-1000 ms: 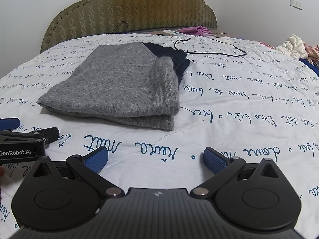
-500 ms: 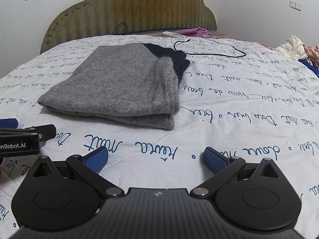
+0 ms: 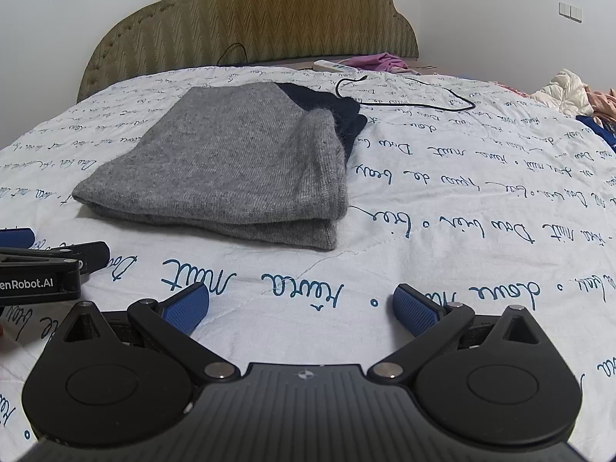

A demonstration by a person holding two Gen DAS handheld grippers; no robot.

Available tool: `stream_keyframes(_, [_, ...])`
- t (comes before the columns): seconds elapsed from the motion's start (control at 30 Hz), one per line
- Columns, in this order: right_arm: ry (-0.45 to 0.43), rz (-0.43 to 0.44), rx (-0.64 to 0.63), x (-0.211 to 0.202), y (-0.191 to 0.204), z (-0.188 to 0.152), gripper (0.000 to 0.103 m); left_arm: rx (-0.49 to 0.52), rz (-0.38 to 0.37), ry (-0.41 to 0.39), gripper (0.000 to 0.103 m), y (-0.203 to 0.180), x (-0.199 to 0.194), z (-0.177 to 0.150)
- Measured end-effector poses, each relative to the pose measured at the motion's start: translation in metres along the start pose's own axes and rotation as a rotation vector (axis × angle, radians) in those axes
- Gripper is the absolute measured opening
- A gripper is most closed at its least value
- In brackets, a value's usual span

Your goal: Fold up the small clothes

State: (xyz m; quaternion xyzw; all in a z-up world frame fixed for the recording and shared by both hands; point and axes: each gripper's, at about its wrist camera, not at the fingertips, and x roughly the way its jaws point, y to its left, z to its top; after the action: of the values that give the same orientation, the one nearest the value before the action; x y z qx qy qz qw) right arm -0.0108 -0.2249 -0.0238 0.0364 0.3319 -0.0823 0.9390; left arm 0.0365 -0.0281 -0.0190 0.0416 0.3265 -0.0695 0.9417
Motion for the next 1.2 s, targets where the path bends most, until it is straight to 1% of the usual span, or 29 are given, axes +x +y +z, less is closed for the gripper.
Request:
stream_keyframes(1.0, [-0.001, -0.004, -0.005, -0.0005, 0.0003, -0.0001, 0.103, 0.006, 0.004, 0.003, 0.103, -0.0009, 0.0014, -0.0009])
stream_keyframes(1.2, [-0.005, 0.002, 0.008, -0.0061, -0.0012, 0.0018, 0.103, 0.005, -0.002, 0.001, 0.103, -0.0004, 0.0008, -0.0005])
